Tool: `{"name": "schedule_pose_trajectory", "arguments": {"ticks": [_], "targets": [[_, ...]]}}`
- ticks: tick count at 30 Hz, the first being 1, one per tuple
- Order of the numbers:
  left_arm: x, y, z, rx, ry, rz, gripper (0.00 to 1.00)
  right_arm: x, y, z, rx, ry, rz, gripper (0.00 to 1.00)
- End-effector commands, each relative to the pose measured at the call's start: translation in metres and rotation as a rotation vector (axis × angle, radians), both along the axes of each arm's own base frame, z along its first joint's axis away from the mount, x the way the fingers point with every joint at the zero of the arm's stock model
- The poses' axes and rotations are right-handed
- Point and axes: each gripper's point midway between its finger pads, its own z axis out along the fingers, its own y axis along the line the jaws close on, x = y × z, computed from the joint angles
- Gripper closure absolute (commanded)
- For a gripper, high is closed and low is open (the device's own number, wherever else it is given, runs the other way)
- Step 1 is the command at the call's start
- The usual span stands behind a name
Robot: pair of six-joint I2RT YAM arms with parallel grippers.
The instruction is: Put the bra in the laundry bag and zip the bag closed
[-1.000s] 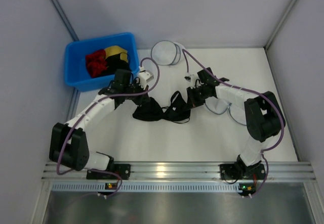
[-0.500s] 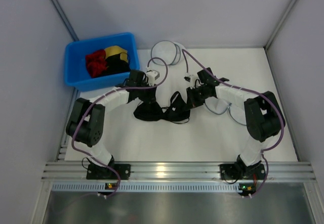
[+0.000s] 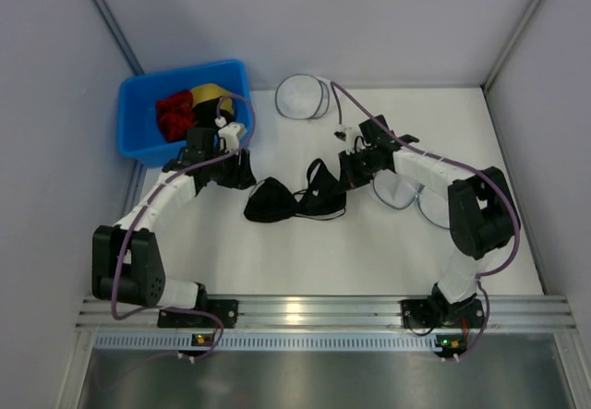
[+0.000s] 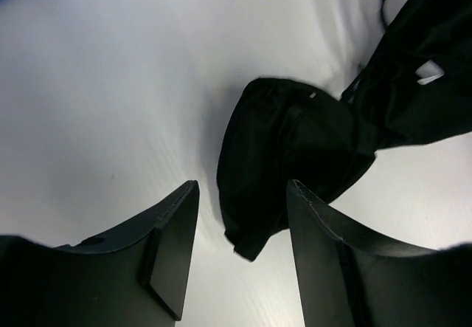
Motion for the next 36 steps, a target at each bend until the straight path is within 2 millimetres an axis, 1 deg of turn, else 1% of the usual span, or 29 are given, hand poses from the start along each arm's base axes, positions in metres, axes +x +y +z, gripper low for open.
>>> {"name": "schedule_pose_trajectory", "arguments": {"ticks": [1, 2, 3, 4, 5, 6, 7, 8, 9, 10, 11, 12, 13, 14, 15, 16, 17, 18, 19, 20, 21, 22, 23, 24, 26, 27, 29, 30, 36], "targets": [[-0.044, 0.013, -0.038, -0.048, 0.200, 0.008, 0.44, 0.010, 0.007, 0.009, -0.004, -0.051, 0.028, 1.00], [-0.045, 0.018, -0.038, -0.079, 0.208, 0.010, 0.44, 0.010, 0.006, 0.006, -0.009, -0.045, 0.031, 1.00], [-0.049, 0.013, -0.031, -0.135, 0.207, -0.033, 0.46, 0.010, 0.006, 0.003, -0.012, -0.044, 0.033, 1.00], [-0.048, 0.011, -0.025, -0.143, 0.178, -0.065, 0.46, 0.009, 0.007, 0.002, -0.010, -0.040, 0.038, 1.00], [-0.050, 0.004, -0.017, -0.170, 0.149, -0.116, 0.47, 0.007, 0.008, -0.002, -0.006, -0.026, 0.042, 1.00], [-0.049, -0.004, -0.004, -0.201, 0.095, -0.176, 0.49, 0.006, 0.010, -0.002, 0.004, -0.020, 0.049, 1.00], [-0.046, -0.007, 0.003, -0.175, 0.025, -0.239, 0.50, 0.003, 0.015, -0.001, 0.032, -0.003, 0.061, 1.00], [-0.049, -0.019, 0.008, -0.154, -0.024, -0.322, 0.51, 0.001, 0.019, -0.003, 0.045, 0.010, 0.074, 1.00], [-0.049, -0.026, 0.017, -0.120, -0.098, -0.390, 0.51, 0.001, 0.022, -0.002, 0.062, 0.012, 0.082, 1.00], [-0.043, -0.029, 0.020, -0.044, -0.188, -0.454, 0.53, -0.002, 0.027, 0.000, 0.087, 0.018, 0.099, 1.00], [-0.049, -0.048, 0.025, -0.020, -0.235, -0.543, 0.53, -0.002, 0.027, 0.000, 0.093, 0.021, 0.099, 1.00], [-0.049, -0.057, 0.027, 0.005, -0.280, -0.599, 0.54, -0.002, 0.029, 0.001, 0.097, 0.017, 0.100, 1.00], [-0.043, -0.064, 0.032, 0.054, -0.347, -0.648, 0.54, -0.001, 0.029, 0.000, 0.100, 0.020, 0.098, 1.00], [-0.048, -0.082, 0.034, 0.068, -0.377, -0.712, 0.54, -0.001, 0.030, 0.001, 0.102, 0.020, 0.097, 1.00], [-0.045, -0.091, 0.028, 0.097, -0.407, -0.774, 0.54, -0.001, 0.030, 0.000, 0.100, 0.022, 0.100, 1.00], [-0.041, -0.099, 0.032, 0.113, -0.448, -0.810, 0.54, -0.001, 0.030, 0.000, 0.100, 0.024, 0.100, 1.00], [-0.043, -0.112, 0.031, 0.125, -0.473, -0.863, 0.53, -0.001, 0.030, 0.001, 0.100, 0.022, 0.101, 1.00], [-0.040, -0.120, 0.024, 0.150, -0.502, -0.921, 0.52, -0.002, 0.029, 0.000, 0.098, 0.026, 0.101, 1.00], [-0.042, -0.132, 0.023, 0.154, -0.533, -0.970, 0.52, -0.002, 0.030, 0.001, 0.099, 0.022, 0.102, 1.00], [-0.040, -0.137, 0.020, 0.166, -0.548, -0.993, 0.51, -0.002, 0.030, 0.001, 0.099, 0.022, 0.102, 1.00], [-0.038, -0.143, 0.011, 0.183, -0.557, -1.028, 0.51, -0.002, 0.029, 0.002, 0.099, 0.022, 0.100, 1.00], [-0.035, -0.150, 0.012, 0.189, -0.582, -1.046, 0.51, -0.002, 0.029, 0.002, 0.102, 0.022, 0.102, 1.00], [-0.037, -0.159, 0.010, 0.191, -0.597, -1.076, 0.51, -0.004, 0.030, 0.002, 0.102, 0.025, 0.103, 1.00], [-0.035, -0.164, 0.003, 0.207, -0.611, -1.114, 0.51, -0.003, 0.029, 0.002, 0.104, 0.026, 0.102, 1.00], [-0.038, -0.174, -0.005, 0.222, -0.627, -1.161, 0.51, -0.005, 0.029, 0.001, 0.101, 0.029, 0.102, 1.00], [-0.037, -0.177, -0.013, 0.238, -0.629, -1.188, 0.51, -0.005, 0.029, 0.001, 0.100, 0.028, 0.101, 1.00], [-0.036, -0.182, -0.020, 0.250, -0.632, -1.207, 0.51, -0.006, 0.028, 0.000, 0.100, 0.031, 0.100, 1.00], [-0.032, -0.183, -0.026, 0.259, -0.629, -1.210, 0.51, -0.006, 0.028, 0.000, 0.101, 0.031, 0.101, 1.00], [-0.018, -0.192, -0.037, 0.297, -0.675, -1.193, 0.49, -0.009, 0.028, 0.002, 0.105, 0.034, 0.105, 1.00]]}}
